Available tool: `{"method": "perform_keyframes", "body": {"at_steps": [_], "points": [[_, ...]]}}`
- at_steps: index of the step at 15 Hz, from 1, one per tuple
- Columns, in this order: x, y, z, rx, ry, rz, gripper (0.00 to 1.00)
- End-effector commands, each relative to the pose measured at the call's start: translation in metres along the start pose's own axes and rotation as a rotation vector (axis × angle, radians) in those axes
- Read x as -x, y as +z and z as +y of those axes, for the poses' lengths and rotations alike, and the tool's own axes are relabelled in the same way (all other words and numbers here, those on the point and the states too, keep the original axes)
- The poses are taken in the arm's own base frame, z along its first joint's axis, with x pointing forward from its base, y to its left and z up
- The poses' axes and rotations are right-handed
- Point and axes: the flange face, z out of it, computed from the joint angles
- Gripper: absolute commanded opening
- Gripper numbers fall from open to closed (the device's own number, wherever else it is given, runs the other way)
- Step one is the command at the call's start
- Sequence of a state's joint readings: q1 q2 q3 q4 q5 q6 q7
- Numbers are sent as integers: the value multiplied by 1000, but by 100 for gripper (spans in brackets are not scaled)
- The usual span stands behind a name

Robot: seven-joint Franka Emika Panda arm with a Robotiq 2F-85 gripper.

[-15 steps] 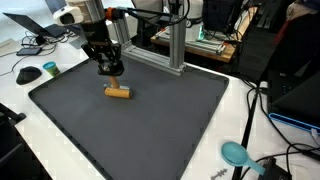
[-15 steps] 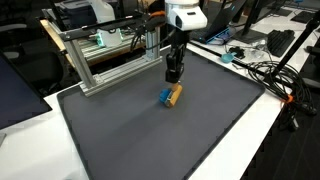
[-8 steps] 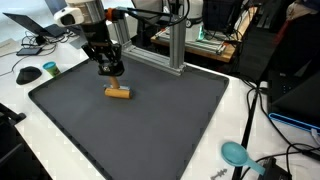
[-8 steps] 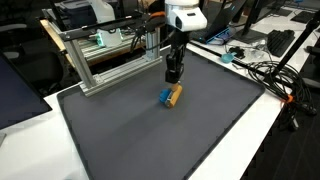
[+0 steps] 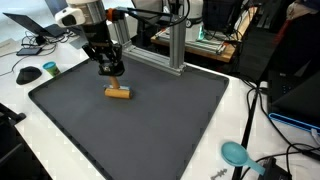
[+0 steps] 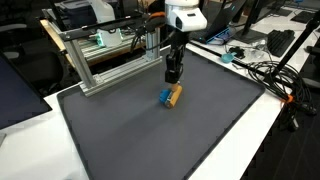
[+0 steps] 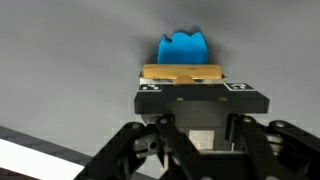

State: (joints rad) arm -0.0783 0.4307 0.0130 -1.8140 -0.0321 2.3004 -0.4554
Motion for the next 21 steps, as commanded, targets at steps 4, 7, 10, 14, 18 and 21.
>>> {"method": "perform_keyframes", "body": {"at_steps": [4,7,10,14,18,21], "points": [[26,40,-5,-12,-16,-150,22],[26,41,-6,-13,-24,-156,22],[25,42,-8,-17,-29,-159,22],[24,45,-10,-25,-35,-171,22],[25,48,-9,-33,-38,-180,22],[24,51,-10,-36,-40,-183,22]]}}
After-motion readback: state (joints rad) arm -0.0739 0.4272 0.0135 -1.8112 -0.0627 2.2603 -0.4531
